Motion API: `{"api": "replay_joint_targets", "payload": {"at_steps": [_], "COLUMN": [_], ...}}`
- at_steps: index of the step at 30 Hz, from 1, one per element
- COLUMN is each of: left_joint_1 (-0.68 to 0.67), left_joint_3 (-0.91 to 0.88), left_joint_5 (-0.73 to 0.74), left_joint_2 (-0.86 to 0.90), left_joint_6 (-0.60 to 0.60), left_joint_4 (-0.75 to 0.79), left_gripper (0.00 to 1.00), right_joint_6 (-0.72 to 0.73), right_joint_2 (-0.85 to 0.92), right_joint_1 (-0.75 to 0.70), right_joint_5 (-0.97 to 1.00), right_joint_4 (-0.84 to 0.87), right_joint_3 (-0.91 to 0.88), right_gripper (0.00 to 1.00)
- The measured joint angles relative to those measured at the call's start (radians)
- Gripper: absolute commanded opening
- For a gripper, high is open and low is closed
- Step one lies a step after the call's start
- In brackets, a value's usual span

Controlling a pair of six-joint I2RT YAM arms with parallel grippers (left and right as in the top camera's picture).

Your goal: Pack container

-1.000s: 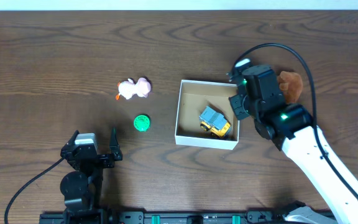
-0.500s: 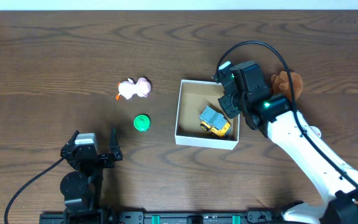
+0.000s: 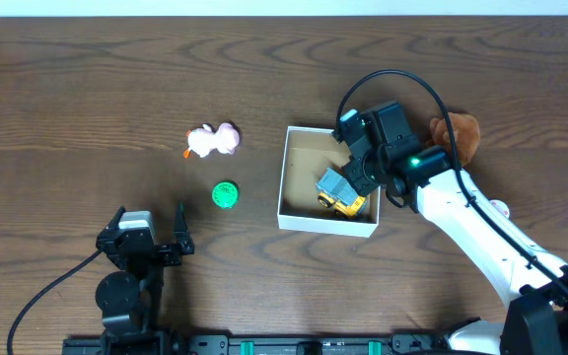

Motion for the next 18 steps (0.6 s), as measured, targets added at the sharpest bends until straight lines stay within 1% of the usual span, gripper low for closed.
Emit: {"api": "replay_joint_targets", "payload": {"at_steps": [10, 18], "left_joint_1": [0.000, 0.000], "left_joint_3": [0.000, 0.000], "left_joint_5": [0.000, 0.000], "left_joint_2": [0.000, 0.000], "left_joint_6": [0.000, 0.000], "left_joint_4": [0.000, 0.000], "left_gripper": [0.98, 0.98], "right_joint_6": [0.000, -0.052], "right_joint_2": [0.000, 0.042], "right_joint_1": [0.004, 0.027], "right_joint_5": [-0.005, -0.007], "right_joint_4": [-0.028, -0.027], "right_joint_3": [0.000, 0.000], "right_gripper": [0.01, 0.01]}}
